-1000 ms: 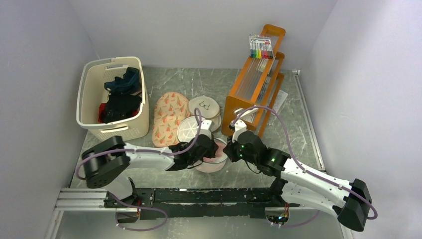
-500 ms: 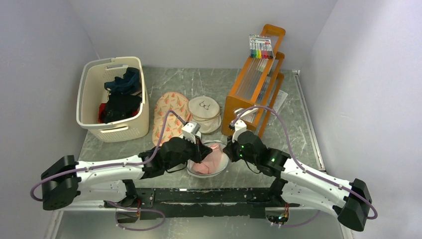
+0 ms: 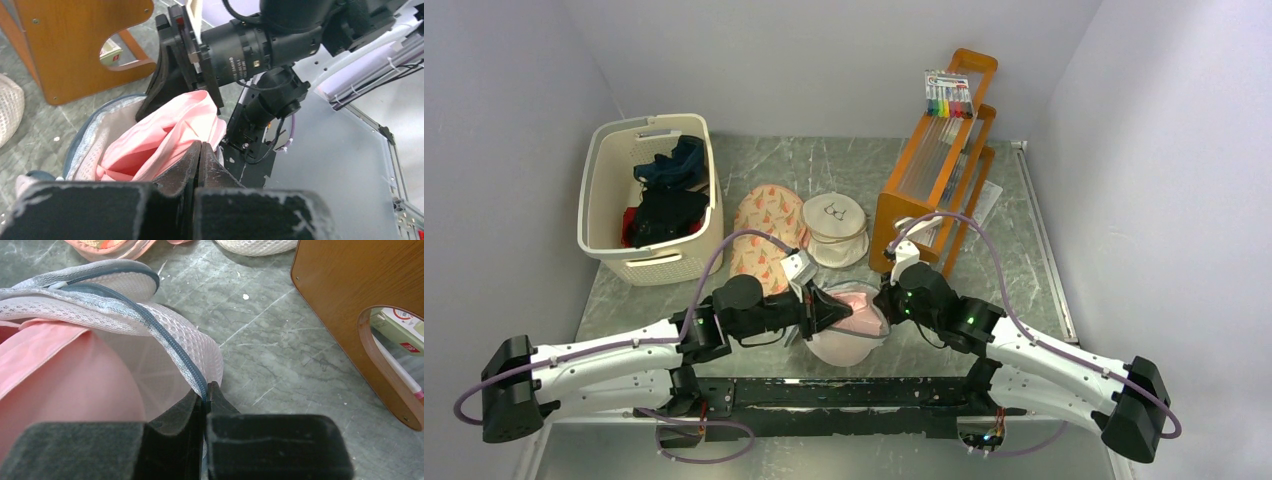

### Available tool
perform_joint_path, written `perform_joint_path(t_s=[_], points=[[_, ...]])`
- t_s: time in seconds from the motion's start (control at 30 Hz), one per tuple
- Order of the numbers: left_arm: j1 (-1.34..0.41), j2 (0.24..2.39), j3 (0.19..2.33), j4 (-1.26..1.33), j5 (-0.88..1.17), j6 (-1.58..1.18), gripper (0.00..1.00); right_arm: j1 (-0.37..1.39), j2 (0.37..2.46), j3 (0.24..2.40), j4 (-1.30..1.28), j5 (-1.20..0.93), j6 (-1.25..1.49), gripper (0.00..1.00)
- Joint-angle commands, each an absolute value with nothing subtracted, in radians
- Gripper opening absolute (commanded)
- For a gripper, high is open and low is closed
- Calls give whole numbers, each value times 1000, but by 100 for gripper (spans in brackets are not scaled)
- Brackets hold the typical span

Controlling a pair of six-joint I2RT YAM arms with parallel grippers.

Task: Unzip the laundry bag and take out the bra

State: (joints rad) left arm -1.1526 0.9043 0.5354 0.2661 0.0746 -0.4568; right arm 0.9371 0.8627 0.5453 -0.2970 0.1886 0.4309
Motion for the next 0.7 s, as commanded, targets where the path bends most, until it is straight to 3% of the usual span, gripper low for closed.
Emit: perform_joint_path(t_s=[0.0, 0.3, 0.67], points=[[-1152, 893, 589, 350, 125, -440, 7, 937, 856, 552, -282, 200, 435, 0], [-1141, 997, 782, 136, -180, -381, 7, 938, 819, 540, -278, 196, 433, 0], [-915, 1035, 780, 220, -21, -585, 7, 937, 817, 540, -277, 193, 432, 0]])
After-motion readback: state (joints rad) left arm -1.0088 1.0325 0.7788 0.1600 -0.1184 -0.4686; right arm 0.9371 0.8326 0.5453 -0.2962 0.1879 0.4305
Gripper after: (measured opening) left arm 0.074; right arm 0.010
